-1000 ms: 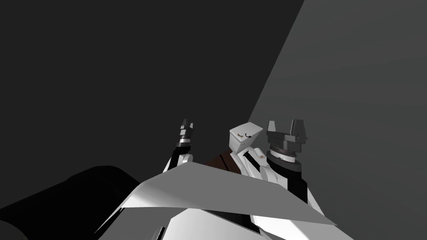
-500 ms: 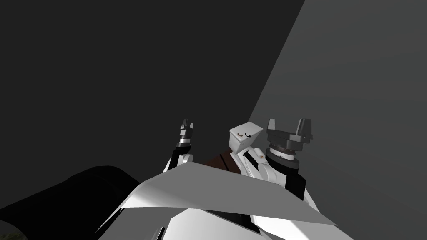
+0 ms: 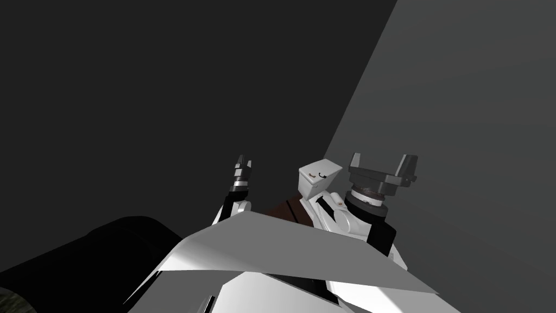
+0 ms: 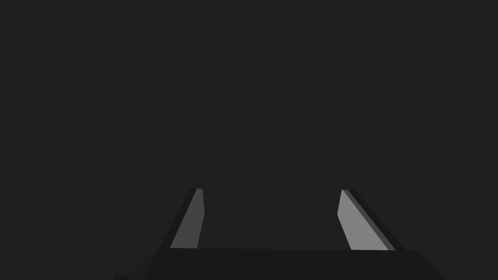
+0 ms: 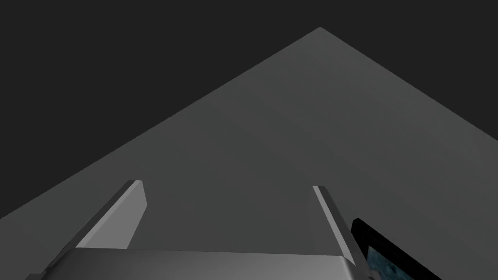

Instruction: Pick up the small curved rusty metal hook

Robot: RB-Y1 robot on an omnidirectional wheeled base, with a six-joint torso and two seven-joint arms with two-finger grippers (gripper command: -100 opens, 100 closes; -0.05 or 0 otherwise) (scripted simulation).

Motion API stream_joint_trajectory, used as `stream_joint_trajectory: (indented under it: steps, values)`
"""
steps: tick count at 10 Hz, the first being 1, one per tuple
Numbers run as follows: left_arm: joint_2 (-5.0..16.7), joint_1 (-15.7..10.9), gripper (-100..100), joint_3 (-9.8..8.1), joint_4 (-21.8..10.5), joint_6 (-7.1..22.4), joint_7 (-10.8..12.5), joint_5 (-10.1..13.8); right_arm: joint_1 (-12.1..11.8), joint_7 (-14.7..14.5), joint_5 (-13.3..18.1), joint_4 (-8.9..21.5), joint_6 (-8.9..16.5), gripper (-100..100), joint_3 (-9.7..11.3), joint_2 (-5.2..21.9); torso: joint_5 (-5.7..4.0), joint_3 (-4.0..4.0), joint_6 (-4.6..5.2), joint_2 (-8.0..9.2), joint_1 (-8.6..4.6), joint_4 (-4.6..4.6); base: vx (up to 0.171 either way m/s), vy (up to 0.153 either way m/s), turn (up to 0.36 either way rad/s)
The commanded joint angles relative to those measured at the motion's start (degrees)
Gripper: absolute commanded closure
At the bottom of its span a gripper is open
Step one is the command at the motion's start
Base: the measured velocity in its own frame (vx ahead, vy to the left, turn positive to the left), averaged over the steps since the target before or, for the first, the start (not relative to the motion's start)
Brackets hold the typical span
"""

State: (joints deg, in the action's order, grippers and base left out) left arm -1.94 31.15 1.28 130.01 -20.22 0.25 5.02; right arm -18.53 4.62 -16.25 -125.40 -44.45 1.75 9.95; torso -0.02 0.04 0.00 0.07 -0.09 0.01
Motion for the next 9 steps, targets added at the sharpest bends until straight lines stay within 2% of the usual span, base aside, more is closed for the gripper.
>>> stream_joint_trajectory:
  steps: [1, 2, 4, 5, 7, 8, 9]
  values:
    - [0.0, 0.0, 0, 0.00, 0.0, 0.0, 0.0, 0.0, 0.7, 0.4, -2.9, 0.7, -1.1, -100, 0.4, 0.3, 0.00, 0.00, 0.00, 0.00, 0.00, 0.00, -0.022, -0.021, 0.024]
    - [0.0, 0.0, 0, 0.00, 0.0, 0.0, 0.0, 0.0, 2.4, 1.2, -4.6, 2.0, -3.0, -100, 1.0, 0.9, 0.00, 0.00, 0.01, 0.00, 0.00, 0.00, -0.028, -0.027, 0.027]
    - [0.0, 0.0, 0, 0.00, 0.0, 0.0, 0.0, 0.0, 2.4, 1.2, -8.0, 2.0, -3.0, -100, 1.0, 0.9, 0.00, 0.01, 0.01, 0.01, -0.01, 0.00, -0.020, -0.016, 0.013]
    - [0.0, 0.0, 0, 0.00, 0.0, 0.0, 0.0, 0.0, 4.1, 2.1, -9.9, 3.3, -5.0, -100, 1.8, 1.4, 0.00, -0.01, 0.02, -0.01, 0.04, 0.00, -0.026, -0.018, 0.035]
    - [0.0, 0.0, 0, 0.00, 0.0, 0.0, 0.0, 0.0, 4.1, 2.1, -13.0, 3.3, -5.0, -100, 1.8, 1.4, 0.00, 0.01, 0.02, 0.01, 0.01, 0.00, -0.020, -0.019, 0.013]
    - [0.0, 0.0, 0, 0.00, 0.0, 0.0, 0.0, 0.0, 5.9, 3.0, -14.8, 4.6, -7.1, -100, 2.5, 1.8, 0.00, 0.00, 0.02, -0.01, 0.03, 0.00, -0.020, -0.018, 0.034]
    - [0.0, 0.0, 0, 0.00, 0.0, 0.0, 0.0, 0.0, 5.9, 3.0, -16.6, 4.6, -7.1, -100, 2.5, 1.8, 0.00, -0.01, 0.00, -0.02, 0.02, 0.00, -0.026, -0.026, 0.024]
